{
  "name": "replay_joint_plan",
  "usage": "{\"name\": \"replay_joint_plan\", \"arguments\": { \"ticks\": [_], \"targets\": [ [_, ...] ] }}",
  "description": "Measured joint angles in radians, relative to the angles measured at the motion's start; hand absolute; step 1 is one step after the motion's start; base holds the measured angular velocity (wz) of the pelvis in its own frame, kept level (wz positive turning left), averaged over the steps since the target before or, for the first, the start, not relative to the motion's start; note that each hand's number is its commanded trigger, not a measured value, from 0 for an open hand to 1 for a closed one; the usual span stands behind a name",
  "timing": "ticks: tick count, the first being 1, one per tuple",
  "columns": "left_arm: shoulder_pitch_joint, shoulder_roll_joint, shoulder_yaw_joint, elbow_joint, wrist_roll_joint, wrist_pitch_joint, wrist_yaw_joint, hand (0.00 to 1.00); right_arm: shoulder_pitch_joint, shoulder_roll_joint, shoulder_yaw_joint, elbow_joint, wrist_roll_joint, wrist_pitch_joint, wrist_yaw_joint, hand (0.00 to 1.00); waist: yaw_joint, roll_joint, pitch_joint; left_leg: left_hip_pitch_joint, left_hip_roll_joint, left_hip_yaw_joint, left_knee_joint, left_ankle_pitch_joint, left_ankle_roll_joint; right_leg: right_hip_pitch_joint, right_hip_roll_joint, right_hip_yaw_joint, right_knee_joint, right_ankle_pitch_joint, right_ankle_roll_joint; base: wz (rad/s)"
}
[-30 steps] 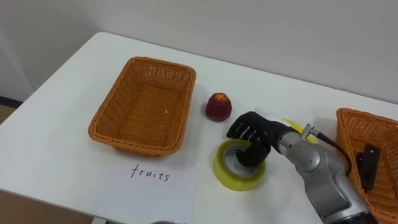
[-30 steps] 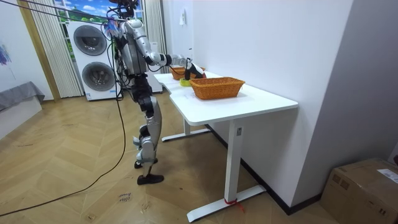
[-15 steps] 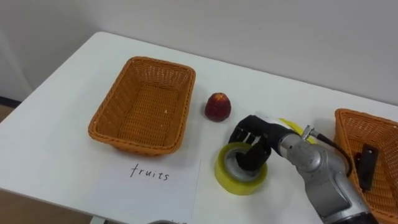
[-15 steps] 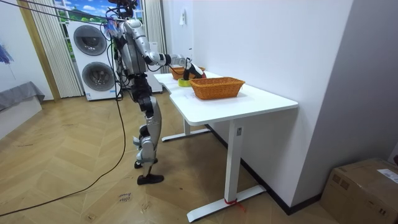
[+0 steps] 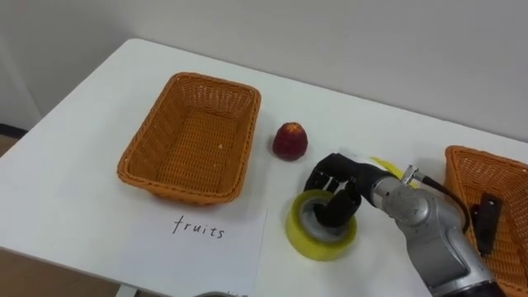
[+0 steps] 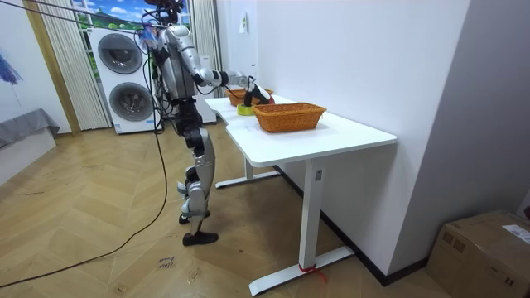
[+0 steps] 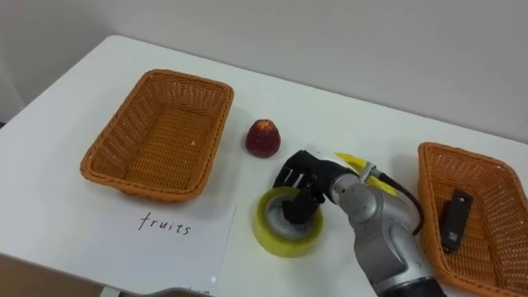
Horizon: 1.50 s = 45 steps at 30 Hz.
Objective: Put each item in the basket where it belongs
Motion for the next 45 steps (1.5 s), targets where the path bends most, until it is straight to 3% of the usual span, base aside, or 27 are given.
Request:
{"name": "replay_joint_plan", "arguments": {
  "ticks": [8,12,17,18,24,28,33,37,45],
  "targets": [
    [0.021,0.000,0.003,-0.002,-0.009,-0.006,0.023,0.00,0.043,-0.004,-0.030,-0.080,0.037,-0.002,0.000,1.00,-0.017,0.010,0.0045,-0.010,-0.001,0.002,-0.001,0.000,0.000,-0.014,-0.001,0.007,0.002,0.000,0.000,0.00],
    [0.040,0.000,0.004,-0.001,-0.010,-0.022,0.023,0.00,0.099,-0.004,-0.084,-0.145,0.113,-0.024,-0.015,1.00,-0.044,0.023,0.0001,-0.015,-0.003,-0.001,0.006,0.002,0.003,-0.016,-0.004,0.008,0.002,0.000,0.000,0.03],
    [0.060,-0.001,0.010,0.003,-0.010,-0.059,0.023,0.00,0.111,-0.006,-0.135,-0.155,0.230,-0.060,-0.061,1.00,-0.065,0.027,0.0020,-0.009,-0.002,0.015,0.006,0.003,0.003,-0.016,-0.004,0.015,0.002,0.000,0.000,-0.06],
    [0.063,-0.004,0.013,0.002,-0.010,-0.070,0.023,0.00,0.112,-0.010,-0.152,-0.163,0.263,-0.065,-0.076,1.00,-0.068,0.033,0.0049,-0.009,-0.001,0.019,0.006,0.003,0.003,-0.015,-0.004,0.014,0.002,0.000,0.000,-0.05],
    [0.088,-0.009,0.003,-0.010,-0.007,-0.080,0.035,0.00,0.113,-0.013,-0.224,-0.222,0.307,-0.084,-0.182,1.00,-0.098,0.038,0.0016,-0.011,-0.001,0.018,0.005,0.002,0.003,-0.012,-0.003,0.011,0.004,0.001,0.001,0.01],
    [0.105,-0.010,0.004,-0.001,0.009,-0.093,0.037,0.00,0.116,-0.014,-0.258,-0.234,0.331,-0.131,-0.257,1.00,-0.112,0.047,0.0022,0.000,-0.001,0.019,0.003,0.002,0.003,-0.003,-0.003,0.013,0.004,0.001,0.001,0.00],
    [0.116,-0.014,0.004,0.015,0.009,-0.097,0.037,0.00,0.117,-0.016,-0.306,-0.234,0.396,-0.155,-0.328,1.00,-0.123,0.049,0.0000,0.000,-0.001,0.019,0.003,0.002,0.003,-0.004,-0.003,0.013,0.004,0.001,0.001,0.00],
    [0.136,-0.019,0.005,0.015,0.010,-0.098,0.030,0.00,0.118,-0.019,-0.345,-0.234,0.459,-0.161,-0.392,1.00,-0.146,0.048,-0.0073,0.000,-0.001,0.015,0.006,0.002,0.003,-0.004,-0.004,0.012,0.003,0.001,0.001,0.00],
    [0.142,-0.026,0.024,0.015,0.009,-0.109,0.030,0.00,0.139,-0.031,-0.398,-0.234,0.542,-0.174,-0.480,1.00,-0.174,0.048,-0.0086,0.005,0.000,0.024,-0.002,0.002,0.003,-0.005,-0.003,0.016,0.004,0.001,0.001,-0.03]
  ]
}}
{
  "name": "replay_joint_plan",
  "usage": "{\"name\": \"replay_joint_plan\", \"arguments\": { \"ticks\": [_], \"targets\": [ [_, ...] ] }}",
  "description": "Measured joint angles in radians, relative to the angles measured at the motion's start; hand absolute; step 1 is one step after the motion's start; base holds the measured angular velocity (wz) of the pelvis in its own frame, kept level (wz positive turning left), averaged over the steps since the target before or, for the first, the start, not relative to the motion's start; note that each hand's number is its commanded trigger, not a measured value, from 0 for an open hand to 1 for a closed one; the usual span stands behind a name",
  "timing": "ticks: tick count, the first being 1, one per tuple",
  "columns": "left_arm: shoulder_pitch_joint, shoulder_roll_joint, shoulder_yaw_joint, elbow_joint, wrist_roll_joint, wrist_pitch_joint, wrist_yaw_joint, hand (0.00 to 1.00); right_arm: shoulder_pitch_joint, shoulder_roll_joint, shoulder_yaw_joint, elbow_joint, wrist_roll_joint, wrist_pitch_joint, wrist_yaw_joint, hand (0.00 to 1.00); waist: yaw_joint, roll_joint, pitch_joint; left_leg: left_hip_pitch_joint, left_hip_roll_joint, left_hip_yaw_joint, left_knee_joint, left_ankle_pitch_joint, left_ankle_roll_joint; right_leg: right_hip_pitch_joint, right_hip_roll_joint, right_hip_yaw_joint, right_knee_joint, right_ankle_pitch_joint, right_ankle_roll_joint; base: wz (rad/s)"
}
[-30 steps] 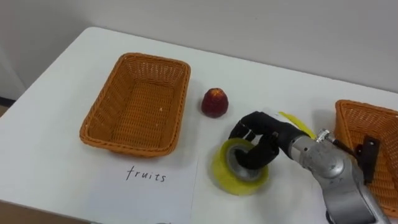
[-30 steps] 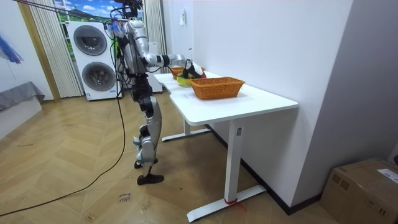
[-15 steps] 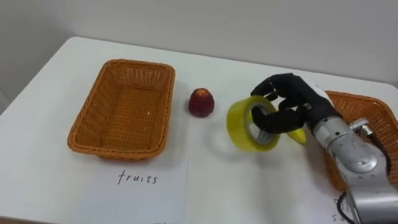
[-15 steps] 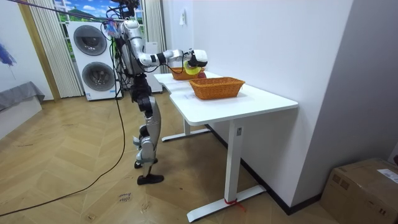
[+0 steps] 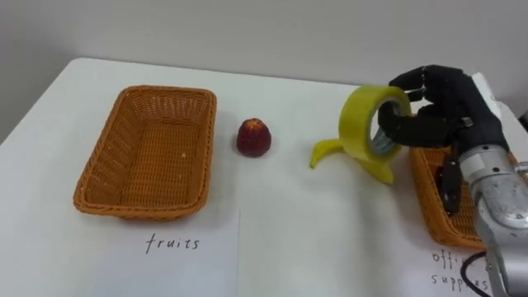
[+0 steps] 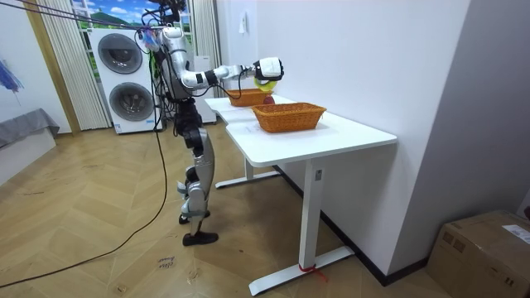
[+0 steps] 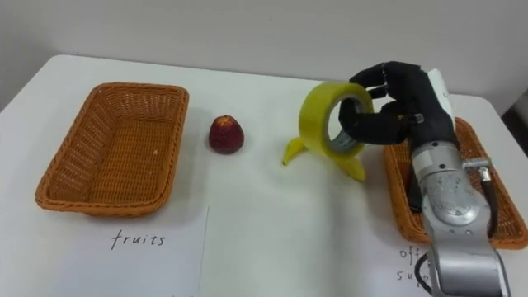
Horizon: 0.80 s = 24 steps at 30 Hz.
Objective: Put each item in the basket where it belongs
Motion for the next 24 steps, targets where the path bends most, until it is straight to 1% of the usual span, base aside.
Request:
{"name": "replay_joint_plan", "arguments": {
  "ticks": [2,5,6,7,8,9,13,16,18,20,21,22,24],
  "targets": [
    [0.001,-0.001,0.000,0.000,0.000,0.000,0.000,0.00,0.002,-0.006,-0.011,0.000,0.001,0.000,-0.008,1.00,-0.004,0.000,0.0010,0.003,0.000,0.004,-0.002,0.000,0.000,0.000,0.001,0.005,0.000,0.000,0.000,-0.07],
    [0.002,0.000,0.007,0.000,0.000,-0.001,0.001,0.00,0.002,-0.033,-0.014,0.012,0.001,-0.003,-0.042,1.00,-0.005,-0.006,0.0024,0.013,0.001,0.015,-0.012,0.000,0.000,0.001,0.002,0.017,0.000,0.000,0.000,-0.11],
    [0.004,0.000,0.009,0.000,0.000,-0.004,0.001,0.00,0.002,-0.045,-0.015,0.017,0.001,-0.003,-0.057,1.00,-0.006,-0.011,0.0041,0.014,0.001,0.018,-0.013,0.000,0.000,0.001,0.003,0.020,0.000,0.000,0.000,-0.08],
    [0.004,0.000,0.014,0.000,0.000,-0.007,0.001,0.00,0.002,-0.054,-0.016,0.023,0.002,-0.004,-0.072,1.00,-0.008,-0.019,0.0077,0.014,0.001,0.020,-0.013,0.000,0.000,0.000,0.003,0.022,-0.001,0.000,0.000,-0.07],
    [0.005,-0.001,0.018,0.000,-0.002,-0.008,0.001,0.00,0.002,-0.057,-0.016,0.026,0.001,-0.005,-0.078,1.00,-0.009,-0.022,0.0080,0.013,0.001,0.021,-0.013,0.000,0.000,-0.002,0.003,0.022,-0.001,0.000,0.000,-0.05],
    [0.007,-0.001,0.023,0.001,-0.010,-0.008,0.000,0.00,0.003,-0.059,-0.018,0.033,0.001,-0.005,-0.087,1.00,-0.015,-0.029,0.0064,0.013,0.001,0.021,-0.010,0.000,0.000,-0.003,0.003,0.022,-0.001,0.000,0.000,0.00],
    [0.008,0.000,0.046,0.005,-0.020,-0.014,0.000,0.00,0.028,-0.069,-0.051,0.043,0.028,-0.006,-0.112,1.00,-0.020,-0.038,0.0025,0.012,0.001,0.021,-0.011,0.000,0.000,-0.006,0.003,0.021,-0.001,0.000,0.000,0.00],
    [0.009,0.001,0.070,0.006,-0.020,-0.015,0.002,0.00,0.046,-0.076,-0.087,0.044,0.037,-0.006,-0.151,1.00,-0.022,-0.036,0.0033,0.013,0.002,0.022,-0.012,0.000,0.000,-0.008,0.003,0.022,-0.001,0.000,0.000,0.00],
    [0.009,0.001,0.076,0.007,-0.020,-0.014,0.005,0.00,0.059,-0.081,-0.103,0.044,0.037,-0.006,-0.172,1.00,-0.022,-0.034,0.0040,0.013,0.002,0.026,-0.016,0.000,0.000,-0.011,0.003,0.024,-0.001,0.000,0.000,-0.05],
    [0.010,0.001,0.077,0.009,-0.020,-0.013,0.008,0.00,0.072,-0.082,-0.116,0.044,0.032,-0.006,-0.181,1.00,-0.025,-0.034,0.0029,0.013,0.002,0.028,-0.017,0.000,0.000,-0.012,0.004,0.029,-0.001,0.000,0.000,-0.06],
    [0.011,0.001,0.077,0.009,-0.020,-0.013,0.008,0.00,0.080,-0.082,-0.124,0.044,0.032,-0.006,-0.189,1.00,-0.026,-0.032,0.0037,0.013,0.002,0.032,-0.018,0.000,0.000,-0.014,0.005,0.038,0.000,0.000,0.000,-0.07],
    [0.011,0.001,0.077,0.011,-0.020,-0.013,0.009,0.00,0.085,-0.082,-0.130,0.045,0.033,-0.006,-0.196,1.00,-0.031,-0.030,0.0051,0.013,0.002,0.033,-0.018,0.000,0.000,-0.014,0.005,0.040,0.000,0.000,0.000,-0.07],
    [0.011,0.002,0.077,0.020,-0.020,-0.013,0.010,0.00,0.085,-0.083,-0.132,0.056,0.033,-0.006,-0.202,1.00,-0.044,-0.029,0.0052,0.013,0.002,0.035,-0.019,0.000,0.000,-0.016,0.007,0.047,0.001,0.000,0.000,-0.05]
  ]
}}
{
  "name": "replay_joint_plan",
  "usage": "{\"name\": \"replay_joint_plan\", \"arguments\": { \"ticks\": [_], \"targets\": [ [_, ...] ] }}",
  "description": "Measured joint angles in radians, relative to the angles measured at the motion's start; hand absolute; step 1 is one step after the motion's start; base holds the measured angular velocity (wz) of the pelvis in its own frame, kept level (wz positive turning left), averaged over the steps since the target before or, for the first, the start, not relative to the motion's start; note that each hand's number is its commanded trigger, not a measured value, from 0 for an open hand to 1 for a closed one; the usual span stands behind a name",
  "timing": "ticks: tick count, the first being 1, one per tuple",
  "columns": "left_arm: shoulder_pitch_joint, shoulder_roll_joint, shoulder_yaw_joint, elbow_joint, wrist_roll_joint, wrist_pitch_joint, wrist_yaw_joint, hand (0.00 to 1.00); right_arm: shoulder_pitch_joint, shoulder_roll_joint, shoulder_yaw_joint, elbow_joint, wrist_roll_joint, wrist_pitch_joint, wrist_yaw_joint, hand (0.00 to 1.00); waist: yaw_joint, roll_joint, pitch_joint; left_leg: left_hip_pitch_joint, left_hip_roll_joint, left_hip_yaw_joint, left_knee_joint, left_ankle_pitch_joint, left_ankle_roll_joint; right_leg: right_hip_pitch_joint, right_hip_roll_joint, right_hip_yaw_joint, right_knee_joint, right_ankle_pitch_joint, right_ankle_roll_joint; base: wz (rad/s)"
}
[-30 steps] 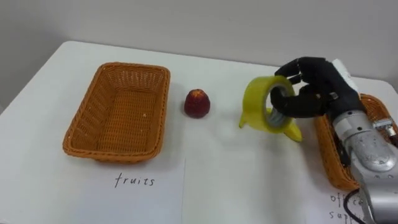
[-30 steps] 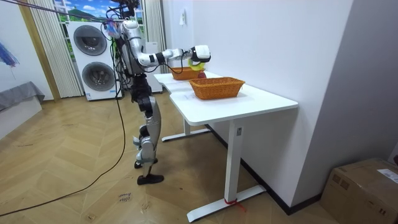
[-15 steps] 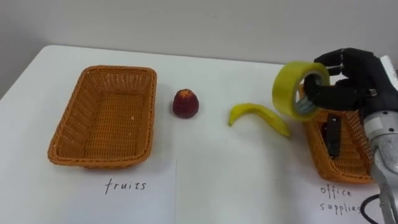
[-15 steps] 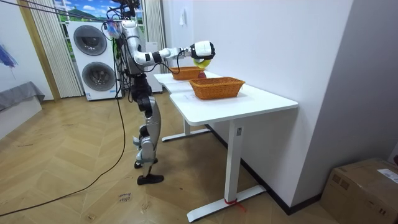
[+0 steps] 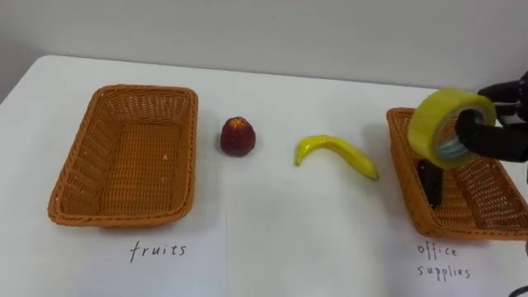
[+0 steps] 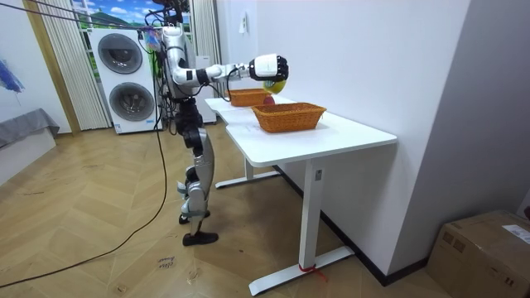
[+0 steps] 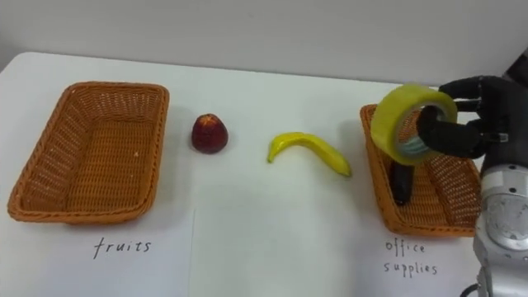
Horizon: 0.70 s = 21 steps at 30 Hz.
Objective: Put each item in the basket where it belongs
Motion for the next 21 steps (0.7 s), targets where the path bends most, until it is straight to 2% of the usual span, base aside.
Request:
{"name": "replay_joint_plan", "arguments": {
  "ticks": [4,21],
  "targets": [
    [0.000,0.000,0.000,0.009,0.000,-0.001,0.000,0.00,0.000,-0.007,0.000,0.037,-0.001,0.000,-0.013,1.00,-0.010,-0.001,-0.0005,0.000,0.003,0.018,-0.005,0.000,0.000,-0.011,0.003,0.010,0.003,0.000,0.000,-0.12],
    [-0.002,0.005,0.001,0.011,0.000,0.004,-0.007,0.00,0.001,-0.016,0.000,0.068,-0.009,0.001,-0.016,1.00,-0.014,0.000,-0.0001,0.000,0.004,0.022,-0.011,0.000,0.000,-0.014,0.005,0.016,-0.002,0.000,0.000,-0.01]
  ]
}}
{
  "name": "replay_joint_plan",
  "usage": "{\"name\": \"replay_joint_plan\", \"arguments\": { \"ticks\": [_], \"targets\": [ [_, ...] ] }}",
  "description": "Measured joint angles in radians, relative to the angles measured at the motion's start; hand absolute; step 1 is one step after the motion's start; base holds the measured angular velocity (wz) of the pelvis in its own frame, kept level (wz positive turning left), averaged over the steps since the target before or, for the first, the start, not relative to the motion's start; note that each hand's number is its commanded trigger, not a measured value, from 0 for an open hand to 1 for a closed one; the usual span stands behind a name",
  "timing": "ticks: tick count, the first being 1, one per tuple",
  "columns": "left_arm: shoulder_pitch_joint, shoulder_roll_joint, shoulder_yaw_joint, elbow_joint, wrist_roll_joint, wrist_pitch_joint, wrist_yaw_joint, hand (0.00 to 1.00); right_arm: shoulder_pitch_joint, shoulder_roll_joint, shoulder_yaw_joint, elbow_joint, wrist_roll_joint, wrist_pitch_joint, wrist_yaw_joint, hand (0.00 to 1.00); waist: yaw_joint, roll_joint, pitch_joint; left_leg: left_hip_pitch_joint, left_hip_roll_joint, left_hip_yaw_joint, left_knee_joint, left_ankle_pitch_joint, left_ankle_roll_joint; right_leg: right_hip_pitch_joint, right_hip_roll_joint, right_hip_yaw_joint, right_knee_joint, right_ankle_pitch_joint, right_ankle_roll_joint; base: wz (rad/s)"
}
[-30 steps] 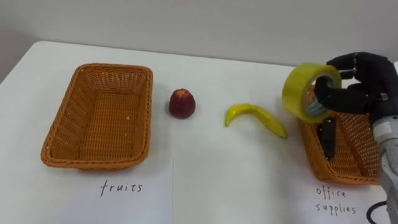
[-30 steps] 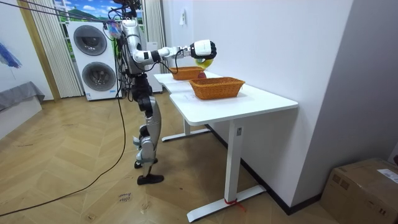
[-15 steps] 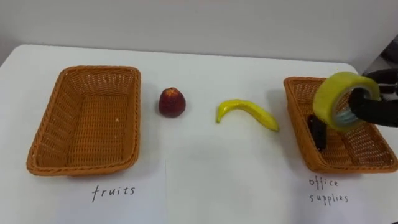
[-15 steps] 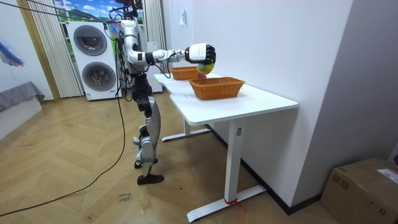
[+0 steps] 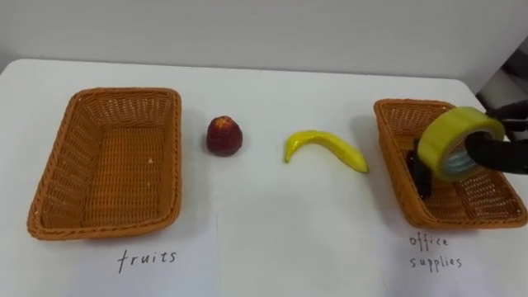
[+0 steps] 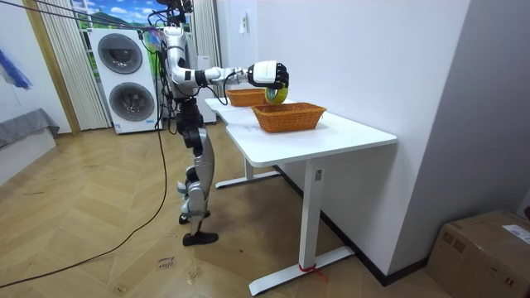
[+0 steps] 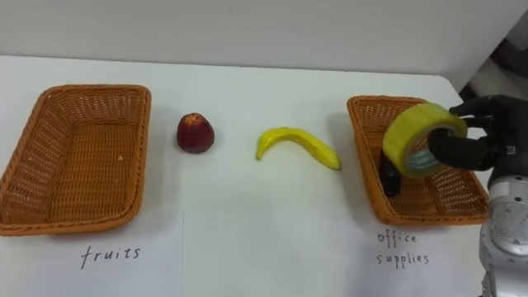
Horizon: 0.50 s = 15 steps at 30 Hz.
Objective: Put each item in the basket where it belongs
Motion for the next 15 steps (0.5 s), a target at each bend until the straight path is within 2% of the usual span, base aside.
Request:
{"name": "replay_joint_plan", "arguments": {
  "ticks": [5,6,7,9,10,15],
  "targets": [
    [-0.001,0.000,0.000,0.000,0.000,0.001,0.000,0.00,0.000,0.000,0.000,0.000,0.000,0.000,0.000,1.00,0.000,0.000,-0.0001,0.000,0.000,0.000,0.000,0.000,0.000,0.000,0.000,-0.001,0.000,0.000,0.000,0.00],
    [-0.002,0.000,0.000,0.000,0.000,0.001,0.000,0.00,0.000,0.000,0.000,0.000,0.000,0.000,0.000,0.92,0.000,0.000,-0.0002,0.000,0.000,0.000,0.000,0.000,0.000,0.001,0.000,-0.001,0.000,0.000,0.000,0.00],
    [-0.002,0.000,0.000,0.000,0.000,0.001,0.000,0.00,0.002,0.000,0.000,0.000,0.000,0.000,0.000,0.75,-0.001,0.000,-0.0002,0.000,0.000,0.000,0.000,0.000,0.000,0.001,0.000,-0.002,0.000,0.000,0.000,0.00],
    [-0.002,0.000,0.000,0.000,0.000,0.001,0.000,0.00,0.009,0.000,0.000,0.000,-0.001,0.000,0.001,0.15,0.000,0.000,-0.0002,-0.001,0.000,0.000,0.000,0.000,0.000,0.001,0.000,-0.002,0.000,0.000,0.000,0.00],
    [-0.002,0.000,0.000,0.000,0.000,0.002,0.000,0.00,0.009,0.000,0.000,0.000,0.000,0.000,0.001,0.00,-0.001,0.000,-0.0003,-0.001,0.000,0.000,0.000,0.000,0.000,0.001,-0.001,-0.002,0.000,0.000,0.000,0.00],
    [-0.003,0.000,0.000,0.000,0.000,0.001,0.000,0.00,0.012,0.000,0.000,0.000,-0.003,0.000,0.002,0.00,-0.001,0.000,-0.0003,0.000,0.000,0.000,0.000,0.000,0.000,0.001,0.000,-0.002,0.000,0.000,0.000,0.00]
  ]
}}
